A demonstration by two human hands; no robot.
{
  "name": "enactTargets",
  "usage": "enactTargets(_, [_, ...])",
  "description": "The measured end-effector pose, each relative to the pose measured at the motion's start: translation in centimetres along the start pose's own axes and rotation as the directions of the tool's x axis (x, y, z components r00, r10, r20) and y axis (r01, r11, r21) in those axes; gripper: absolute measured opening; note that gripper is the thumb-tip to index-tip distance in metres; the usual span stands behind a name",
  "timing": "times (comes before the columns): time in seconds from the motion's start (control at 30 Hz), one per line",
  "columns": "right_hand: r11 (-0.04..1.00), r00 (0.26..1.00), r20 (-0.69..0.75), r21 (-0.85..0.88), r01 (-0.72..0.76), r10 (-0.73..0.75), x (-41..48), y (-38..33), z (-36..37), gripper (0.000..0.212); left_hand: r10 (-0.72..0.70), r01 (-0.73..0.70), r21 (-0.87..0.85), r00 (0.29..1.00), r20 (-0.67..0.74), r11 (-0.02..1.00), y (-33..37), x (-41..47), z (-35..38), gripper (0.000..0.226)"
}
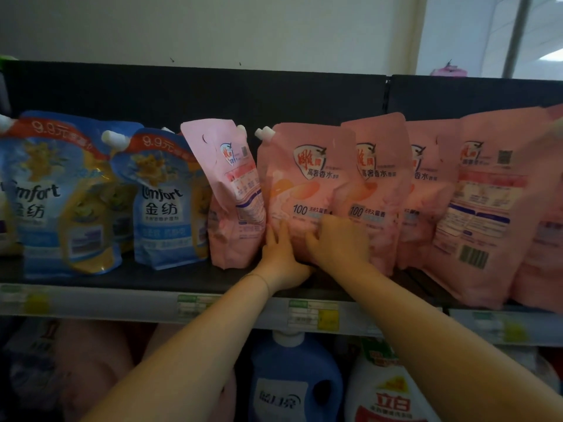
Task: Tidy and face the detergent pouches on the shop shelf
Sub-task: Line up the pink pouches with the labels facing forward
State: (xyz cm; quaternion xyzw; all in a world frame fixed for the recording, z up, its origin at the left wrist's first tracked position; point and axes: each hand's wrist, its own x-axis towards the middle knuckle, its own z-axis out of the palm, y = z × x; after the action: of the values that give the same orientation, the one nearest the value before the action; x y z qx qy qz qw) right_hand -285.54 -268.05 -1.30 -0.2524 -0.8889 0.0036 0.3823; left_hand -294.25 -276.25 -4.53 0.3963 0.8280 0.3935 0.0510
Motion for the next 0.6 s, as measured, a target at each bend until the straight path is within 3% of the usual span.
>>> enactTargets(0.1, [0.979,0.989,0.078,0.174,0.108,-0.123,-0.5,-0.7,1.0,0.026,-0.008,0.007,0.043,0.999,0.042,0.999,0.3,-0.1,-0.6,0.111])
enactTargets(0.23, [0.966,0.971,0.231,0.257,0.003,-0.065,0.6,0.5,3.2,0.014,0.004,-0.001,-0.076,0.999,0.047,0.997,0.0,0.1,-0.4,0.108])
enactTargets(0.33, [0.924,0.953,0.301,0.373,-0.084,-0.035,1.1,1.4,4.6,0.027,-0.009,0.009,-0.109,1.0,-0.002,0.994,-0.2,0.2,-0.2,0.086])
enactTargets(0.4, [0.914,0.948,0.318,0.393,-0.099,-0.034,1.2,1.5,4.9,0.047,-0.012,0.005,-0.091,0.997,-0.078,0.996,-0.4,0.1,-0.1,0.064])
enactTargets(0.47, [0.925,0.948,0.316,0.369,-0.091,-0.032,1.1,1.3,4.7,0.048,0.011,-0.03,-0.089,0.978,-0.208,0.996,-0.3,-0.4,-0.4,0.045])
enactTargets(0.53, [0.936,0.949,0.315,0.341,-0.09,-0.023,1.0,1.0,4.1,0.04,0.044,-0.09,-0.098,0.915,-0.402,0.991,0.1,-1.4,-0.8,0.032])
enactTargets(0.6, [0.971,0.946,0.323,0.22,-0.091,0.015,1.1,0.6,3.4,0.029,0.071,-0.15,-0.085,0.801,-0.594,0.985,0.6,-2.9,-1.2,0.029])
